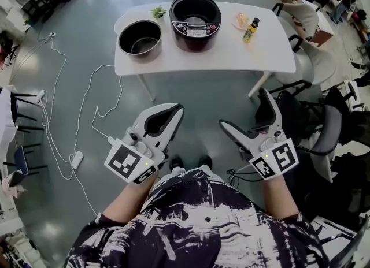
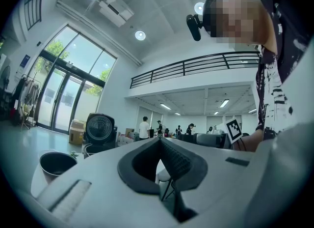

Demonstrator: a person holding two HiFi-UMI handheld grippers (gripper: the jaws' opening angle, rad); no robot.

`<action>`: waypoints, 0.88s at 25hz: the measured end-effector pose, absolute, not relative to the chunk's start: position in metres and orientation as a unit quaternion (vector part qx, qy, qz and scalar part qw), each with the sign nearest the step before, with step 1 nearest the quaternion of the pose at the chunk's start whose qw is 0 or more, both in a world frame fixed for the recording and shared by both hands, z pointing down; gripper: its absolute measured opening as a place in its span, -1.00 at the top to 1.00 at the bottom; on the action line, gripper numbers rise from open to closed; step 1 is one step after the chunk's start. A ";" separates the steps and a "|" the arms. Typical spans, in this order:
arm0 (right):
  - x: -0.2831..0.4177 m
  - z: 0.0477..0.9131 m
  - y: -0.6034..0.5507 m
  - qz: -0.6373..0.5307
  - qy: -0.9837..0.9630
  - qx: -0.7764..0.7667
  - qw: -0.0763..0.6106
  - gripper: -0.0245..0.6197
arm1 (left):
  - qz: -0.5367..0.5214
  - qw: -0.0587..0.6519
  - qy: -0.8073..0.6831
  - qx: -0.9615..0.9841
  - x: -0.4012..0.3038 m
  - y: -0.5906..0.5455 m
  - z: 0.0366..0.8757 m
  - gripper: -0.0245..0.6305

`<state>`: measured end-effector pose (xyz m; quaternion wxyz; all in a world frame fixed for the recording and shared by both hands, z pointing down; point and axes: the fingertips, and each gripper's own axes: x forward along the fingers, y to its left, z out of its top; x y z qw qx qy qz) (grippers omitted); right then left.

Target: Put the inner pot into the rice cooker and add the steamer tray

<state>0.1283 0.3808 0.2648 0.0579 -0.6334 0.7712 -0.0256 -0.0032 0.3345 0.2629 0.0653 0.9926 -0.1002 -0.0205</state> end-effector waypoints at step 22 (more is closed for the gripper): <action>0.218 0.281 0.354 -0.025 0.801 -0.597 0.031 -0.80 | -0.021 0.045 -0.133 0.990 0.094 0.302 0.265 0.91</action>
